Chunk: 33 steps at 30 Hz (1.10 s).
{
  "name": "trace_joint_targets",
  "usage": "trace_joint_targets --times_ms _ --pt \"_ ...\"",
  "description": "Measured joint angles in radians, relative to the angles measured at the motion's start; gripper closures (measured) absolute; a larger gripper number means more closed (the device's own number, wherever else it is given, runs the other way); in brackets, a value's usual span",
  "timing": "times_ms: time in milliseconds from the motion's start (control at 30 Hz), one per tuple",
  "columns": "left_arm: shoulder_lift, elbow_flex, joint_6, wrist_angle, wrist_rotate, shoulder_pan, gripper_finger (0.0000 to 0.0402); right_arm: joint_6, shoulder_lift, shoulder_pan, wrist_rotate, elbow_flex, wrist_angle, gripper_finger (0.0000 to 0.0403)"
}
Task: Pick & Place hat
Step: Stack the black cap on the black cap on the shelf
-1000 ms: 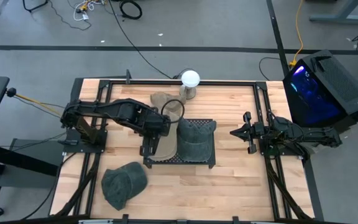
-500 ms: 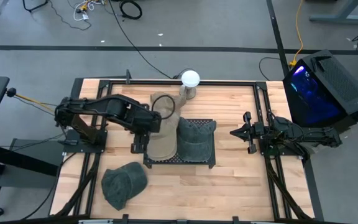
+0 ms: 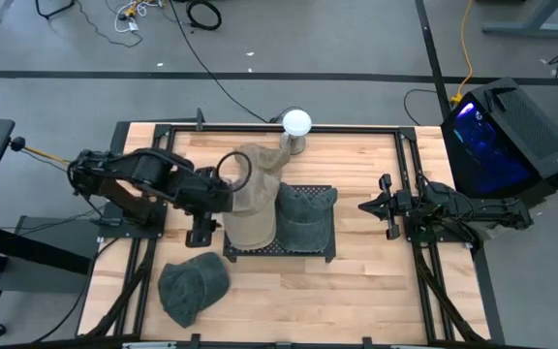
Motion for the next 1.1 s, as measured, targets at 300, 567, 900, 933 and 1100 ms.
trace_joint_targets --times_ms 300,567,900,933,1100 --pt "0.0 -0.02 -0.132 0.001 0.032 -0.129 0.0181 0.0 0.0 0.0 0.0 0.0 0.0 0.0388" --pt "0.001 -0.146 -0.205 0.001 0.029 -0.21 0.0181 0.0 0.0 0.0 0.0 0.0 0.0 0.0388" --pt "0.002 -0.252 -0.328 0.034 0.029 -0.307 0.0181 0.0 0.0 0.0 0.0 0.0 0.0 0.0388" --pt "0.002 -0.26 -0.343 0.036 0.029 -0.318 0.0181 0.0 0.0 0.0 0.0 0.0 0.0 0.0388" --pt "0.002 -0.316 -0.399 0.077 0.03 -0.371 0.0181 0.0 0.0 0.0 0.0 0.0 0.0 0.0388"
